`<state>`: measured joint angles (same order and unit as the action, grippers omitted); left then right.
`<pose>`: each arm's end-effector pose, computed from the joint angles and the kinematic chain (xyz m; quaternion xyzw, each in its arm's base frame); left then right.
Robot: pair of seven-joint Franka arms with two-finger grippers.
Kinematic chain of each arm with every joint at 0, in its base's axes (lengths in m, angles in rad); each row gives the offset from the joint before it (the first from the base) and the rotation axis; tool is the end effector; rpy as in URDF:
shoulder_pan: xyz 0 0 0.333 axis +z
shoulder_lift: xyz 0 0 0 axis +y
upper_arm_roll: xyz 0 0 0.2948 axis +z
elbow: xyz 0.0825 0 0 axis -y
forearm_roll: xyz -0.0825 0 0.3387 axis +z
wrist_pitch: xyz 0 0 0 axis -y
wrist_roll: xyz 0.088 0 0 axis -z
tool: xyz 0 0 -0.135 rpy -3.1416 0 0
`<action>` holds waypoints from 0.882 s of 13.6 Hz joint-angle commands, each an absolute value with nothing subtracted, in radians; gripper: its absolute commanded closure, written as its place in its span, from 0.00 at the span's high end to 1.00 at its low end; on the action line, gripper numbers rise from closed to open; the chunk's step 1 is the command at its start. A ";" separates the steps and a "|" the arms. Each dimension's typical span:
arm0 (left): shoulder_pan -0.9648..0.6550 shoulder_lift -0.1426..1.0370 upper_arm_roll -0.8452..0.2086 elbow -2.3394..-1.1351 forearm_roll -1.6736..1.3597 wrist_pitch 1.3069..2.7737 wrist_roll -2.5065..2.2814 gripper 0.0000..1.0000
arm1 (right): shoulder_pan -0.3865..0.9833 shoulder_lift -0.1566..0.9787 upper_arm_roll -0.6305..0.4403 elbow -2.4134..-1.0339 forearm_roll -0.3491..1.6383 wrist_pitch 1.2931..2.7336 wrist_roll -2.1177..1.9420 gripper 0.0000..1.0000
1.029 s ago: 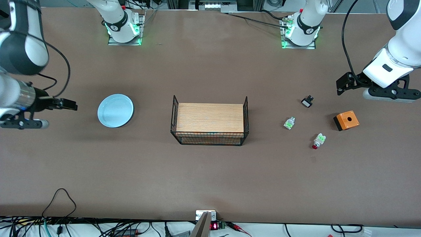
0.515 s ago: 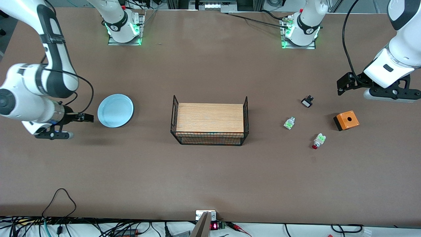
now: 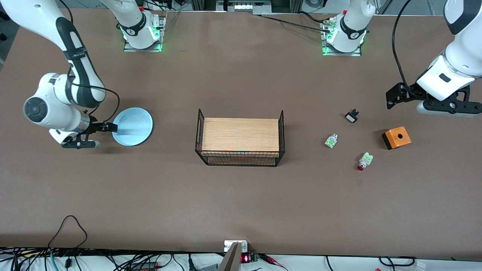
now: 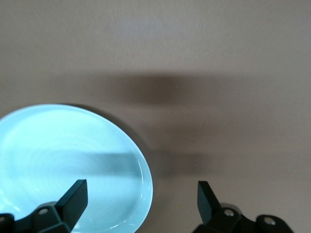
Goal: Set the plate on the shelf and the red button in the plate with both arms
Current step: 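Lower the right gripper and pinch the blue plate's rim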
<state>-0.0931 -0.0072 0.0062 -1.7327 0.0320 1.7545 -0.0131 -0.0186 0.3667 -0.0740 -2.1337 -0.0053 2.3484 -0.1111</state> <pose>0.5180 -0.0414 0.5254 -0.9990 0.0396 -0.0153 0.0150 0.5158 -0.0488 0.2103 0.9970 0.0127 -0.0766 0.0074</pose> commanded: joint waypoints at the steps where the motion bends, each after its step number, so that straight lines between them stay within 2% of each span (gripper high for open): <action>1: -0.092 -0.006 0.012 -1.706 0.020 1.736 -0.003 1.00 | -0.035 0.348 -0.067 -2.207 -0.020 2.404 -0.130 1.00; 6: -0.092 -0.006 0.017 -1.689 0.074 1.729 -0.003 1.00 | -0.063 0.380 -0.067 -2.215 -0.020 2.413 -0.140 0.98; 7: -0.092 -0.006 0.017 -1.689 0.074 1.729 -0.003 1.00 | -0.063 0.385 -0.067 -2.217 -0.020 2.413 -0.141 0.92; 8: -0.092 -0.006 0.017 -1.689 0.074 1.729 -0.003 1.00 | -0.063 0.397 -0.067 -2.215 -0.020 2.416 -0.141 0.82; 11: -0.094 0.000 0.014 -1.689 0.074 1.735 -0.003 1.00 | -0.063 0.425 -0.067 -2.215 -0.020 2.436 -0.141 0.70; 12: -0.092 0.012 0.014 -1.684 0.072 1.736 -0.003 1.00 | -0.063 0.425 -0.066 -2.217 -0.020 2.433 -0.141 0.59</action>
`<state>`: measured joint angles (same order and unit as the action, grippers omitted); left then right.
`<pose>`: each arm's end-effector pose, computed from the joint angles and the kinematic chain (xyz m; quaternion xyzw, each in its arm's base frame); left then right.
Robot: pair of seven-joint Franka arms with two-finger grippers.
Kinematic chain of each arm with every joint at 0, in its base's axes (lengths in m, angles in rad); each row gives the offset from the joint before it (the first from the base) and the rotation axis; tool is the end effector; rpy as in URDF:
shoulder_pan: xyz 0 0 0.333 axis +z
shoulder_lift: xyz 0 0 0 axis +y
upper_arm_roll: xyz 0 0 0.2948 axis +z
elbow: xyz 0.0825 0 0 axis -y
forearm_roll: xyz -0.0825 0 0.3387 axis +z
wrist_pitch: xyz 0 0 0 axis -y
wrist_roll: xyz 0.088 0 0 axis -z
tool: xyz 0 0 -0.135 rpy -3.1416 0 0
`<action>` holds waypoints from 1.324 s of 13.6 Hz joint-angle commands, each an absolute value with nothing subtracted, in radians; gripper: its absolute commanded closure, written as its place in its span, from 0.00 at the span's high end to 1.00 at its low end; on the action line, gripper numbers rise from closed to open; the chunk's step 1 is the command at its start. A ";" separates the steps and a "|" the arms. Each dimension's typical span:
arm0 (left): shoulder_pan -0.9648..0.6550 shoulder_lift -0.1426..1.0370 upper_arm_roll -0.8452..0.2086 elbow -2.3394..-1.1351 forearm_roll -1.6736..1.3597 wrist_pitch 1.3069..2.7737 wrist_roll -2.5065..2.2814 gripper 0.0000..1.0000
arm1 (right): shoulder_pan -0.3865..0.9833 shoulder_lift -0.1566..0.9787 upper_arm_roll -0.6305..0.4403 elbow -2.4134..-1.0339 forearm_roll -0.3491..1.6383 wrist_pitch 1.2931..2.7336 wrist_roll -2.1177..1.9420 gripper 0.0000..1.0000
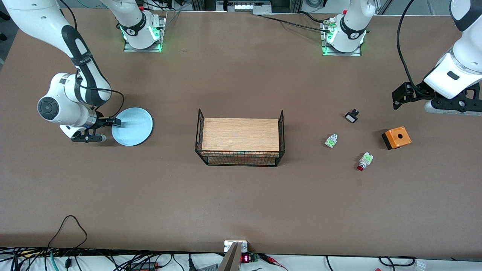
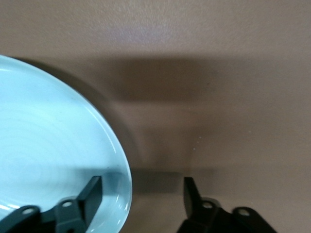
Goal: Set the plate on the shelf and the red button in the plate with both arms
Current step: 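Lower the right gripper and pinch the blue plate's rim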
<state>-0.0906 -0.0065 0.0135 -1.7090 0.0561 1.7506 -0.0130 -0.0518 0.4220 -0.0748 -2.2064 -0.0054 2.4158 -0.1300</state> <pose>0.5206 -0.0336 0.5352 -0.9987 0.0364 -0.0253 0.0265 0.4877 -0.0642 0.1637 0.9943 0.0055 -0.1069 0.0035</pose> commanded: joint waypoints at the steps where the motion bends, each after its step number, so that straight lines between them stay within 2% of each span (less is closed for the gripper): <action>1: -0.092 0.027 0.015 -1.669 0.074 1.736 -0.003 1.00 | -0.061 0.422 -0.066 -2.217 -0.018 2.427 -0.141 0.42; 2: -0.092 0.040 0.017 -1.664 0.074 1.736 -0.003 1.00 | -0.061 0.417 -0.066 -2.217 -0.018 2.416 -0.140 0.26; 4: -0.092 0.052 0.017 -1.649 0.069 1.736 -0.003 1.00 | -0.061 0.410 -0.066 -2.217 -0.012 2.404 -0.137 0.01; 8: -0.092 0.052 0.015 -1.646 0.069 1.735 -0.003 1.00 | -0.058 0.396 -0.064 -2.210 -0.012 2.376 -0.126 0.00; 13: -0.092 0.052 0.015 -1.646 0.069 1.733 -0.003 1.00 | -0.055 0.295 -0.057 -2.183 0.005 2.223 -0.123 0.00; 18: -0.092 0.051 0.015 -1.646 0.069 1.732 -0.002 1.00 | -0.041 0.192 -0.025 -2.067 0.018 2.056 -0.100 0.00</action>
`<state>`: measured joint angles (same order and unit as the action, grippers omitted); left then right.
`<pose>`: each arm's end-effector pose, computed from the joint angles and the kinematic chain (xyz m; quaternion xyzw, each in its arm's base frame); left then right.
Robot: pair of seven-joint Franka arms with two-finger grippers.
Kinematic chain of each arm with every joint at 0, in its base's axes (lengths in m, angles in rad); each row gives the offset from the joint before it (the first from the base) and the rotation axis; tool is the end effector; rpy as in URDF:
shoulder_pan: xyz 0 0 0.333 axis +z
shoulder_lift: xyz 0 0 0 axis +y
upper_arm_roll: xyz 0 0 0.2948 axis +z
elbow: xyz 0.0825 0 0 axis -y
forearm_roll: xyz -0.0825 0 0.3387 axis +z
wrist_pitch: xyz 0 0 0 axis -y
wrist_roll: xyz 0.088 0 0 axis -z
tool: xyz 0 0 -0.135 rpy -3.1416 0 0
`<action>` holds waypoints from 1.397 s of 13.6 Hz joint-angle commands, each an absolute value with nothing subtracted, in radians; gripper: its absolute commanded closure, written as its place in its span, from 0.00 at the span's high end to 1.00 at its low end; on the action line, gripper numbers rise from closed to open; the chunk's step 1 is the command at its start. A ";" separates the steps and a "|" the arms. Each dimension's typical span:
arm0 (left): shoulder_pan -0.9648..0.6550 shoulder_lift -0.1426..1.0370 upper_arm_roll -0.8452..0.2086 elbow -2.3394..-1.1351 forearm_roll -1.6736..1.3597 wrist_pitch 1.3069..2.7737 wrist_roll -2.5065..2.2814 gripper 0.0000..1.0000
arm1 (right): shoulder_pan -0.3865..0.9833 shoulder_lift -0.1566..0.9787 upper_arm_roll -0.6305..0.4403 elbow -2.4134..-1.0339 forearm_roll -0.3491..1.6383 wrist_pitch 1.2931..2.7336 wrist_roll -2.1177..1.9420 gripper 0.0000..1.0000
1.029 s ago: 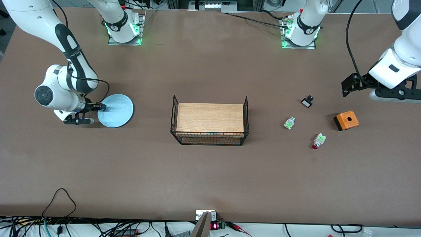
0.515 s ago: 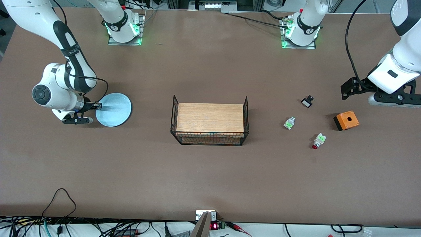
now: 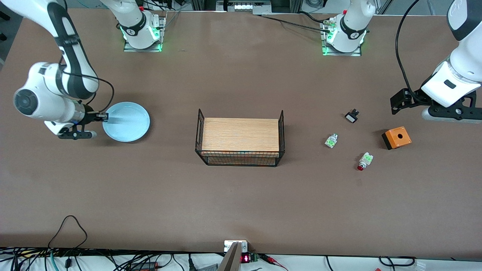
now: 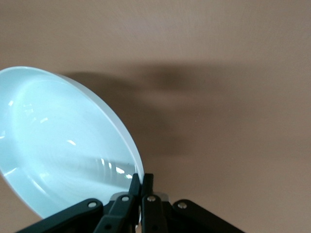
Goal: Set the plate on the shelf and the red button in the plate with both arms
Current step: 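Lift the blue plate and carry it over the wire basket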
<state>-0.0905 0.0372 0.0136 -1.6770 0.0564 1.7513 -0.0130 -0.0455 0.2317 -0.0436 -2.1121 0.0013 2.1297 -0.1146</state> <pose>0.5323 -0.0345 0.5263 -0.9988 0.0365 -0.0198 0.0272 0.5034 -0.0449 0.2730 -0.9942 -0.0123 0.1066 0.0063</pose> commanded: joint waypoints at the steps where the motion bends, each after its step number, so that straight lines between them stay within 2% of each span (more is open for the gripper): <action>1: -0.092 0.051 0.015 -1.646 0.069 1.732 -0.002 1.00 | -0.041 0.189 -0.022 -2.030 0.024 2.007 -0.085 0.00; 4: -0.092 0.051 0.015 -1.646 0.071 1.730 0.009 1.00 | -0.037 0.189 -0.018 -1.895 0.110 1.846 -0.058 0.00; 7: -0.092 0.051 0.017 -1.646 0.069 1.730 0.026 1.00 | -0.025 0.172 -0.017 -1.809 0.182 1.746 -0.020 0.00; 11: -0.092 0.051 0.015 -1.644 0.069 1.730 0.038 1.00 | 0.086 0.129 -0.011 -1.718 0.198 1.645 0.274 0.00; 15: -0.092 0.052 0.015 -1.637 0.066 1.730 0.038 1.00 | 0.205 0.121 -0.009 -1.632 0.281 1.595 0.596 0.00; 19: -0.092 0.052 0.015 -1.634 0.067 1.730 0.038 1.00 | 0.342 0.136 -0.009 -1.597 0.365 1.611 0.930 0.00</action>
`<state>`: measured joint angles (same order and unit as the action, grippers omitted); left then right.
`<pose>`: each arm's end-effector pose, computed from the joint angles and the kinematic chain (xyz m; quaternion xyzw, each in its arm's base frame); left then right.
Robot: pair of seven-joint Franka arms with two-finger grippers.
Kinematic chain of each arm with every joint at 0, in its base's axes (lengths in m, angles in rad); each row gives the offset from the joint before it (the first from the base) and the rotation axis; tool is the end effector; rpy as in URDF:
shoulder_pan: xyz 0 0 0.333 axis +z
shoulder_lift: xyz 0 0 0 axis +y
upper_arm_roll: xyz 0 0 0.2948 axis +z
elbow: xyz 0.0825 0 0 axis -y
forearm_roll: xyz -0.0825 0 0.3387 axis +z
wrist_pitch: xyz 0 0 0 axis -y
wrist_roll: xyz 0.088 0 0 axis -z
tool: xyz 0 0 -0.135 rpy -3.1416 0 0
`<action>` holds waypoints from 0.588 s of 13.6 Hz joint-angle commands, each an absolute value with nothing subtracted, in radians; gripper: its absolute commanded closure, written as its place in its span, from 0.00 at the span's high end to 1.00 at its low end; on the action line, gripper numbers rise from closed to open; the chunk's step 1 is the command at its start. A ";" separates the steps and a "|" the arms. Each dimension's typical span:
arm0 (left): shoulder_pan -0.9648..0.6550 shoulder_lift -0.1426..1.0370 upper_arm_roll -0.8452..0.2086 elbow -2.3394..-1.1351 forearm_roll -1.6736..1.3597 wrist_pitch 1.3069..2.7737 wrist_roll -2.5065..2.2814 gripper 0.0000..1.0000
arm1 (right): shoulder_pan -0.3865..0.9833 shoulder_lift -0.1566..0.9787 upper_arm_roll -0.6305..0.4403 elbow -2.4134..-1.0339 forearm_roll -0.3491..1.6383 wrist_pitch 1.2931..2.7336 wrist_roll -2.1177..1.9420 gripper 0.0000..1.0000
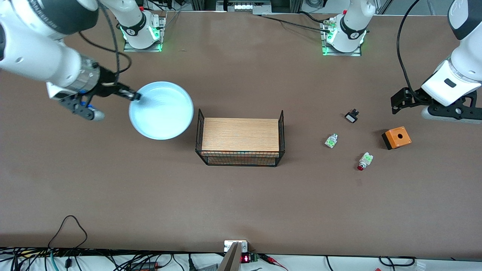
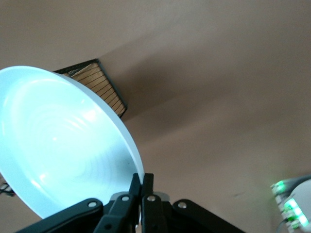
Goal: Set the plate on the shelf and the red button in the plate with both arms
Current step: 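Lift the blue plate and carry it over the wire basket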
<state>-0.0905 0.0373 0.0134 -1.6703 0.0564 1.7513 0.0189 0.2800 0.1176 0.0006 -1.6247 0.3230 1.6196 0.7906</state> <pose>0.5330 -0.0347 0.5292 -0.9980 0.0524 -0.0226 0.0274 0.5039 0.1883 0.5015 -0.9488 0.2656 0.1336 0.1066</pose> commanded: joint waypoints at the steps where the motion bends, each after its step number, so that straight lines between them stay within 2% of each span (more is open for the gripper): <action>1: -0.092 0.052 0.015 -1.635 0.066 1.729 0.038 1.00 | 0.388 0.153 -0.009 -1.586 0.365 1.626 1.013 0.00; 8: -0.094 0.052 0.014 -1.632 0.067 1.727 0.037 1.00 | 0.581 0.228 -0.009 -1.575 0.364 1.853 1.396 0.00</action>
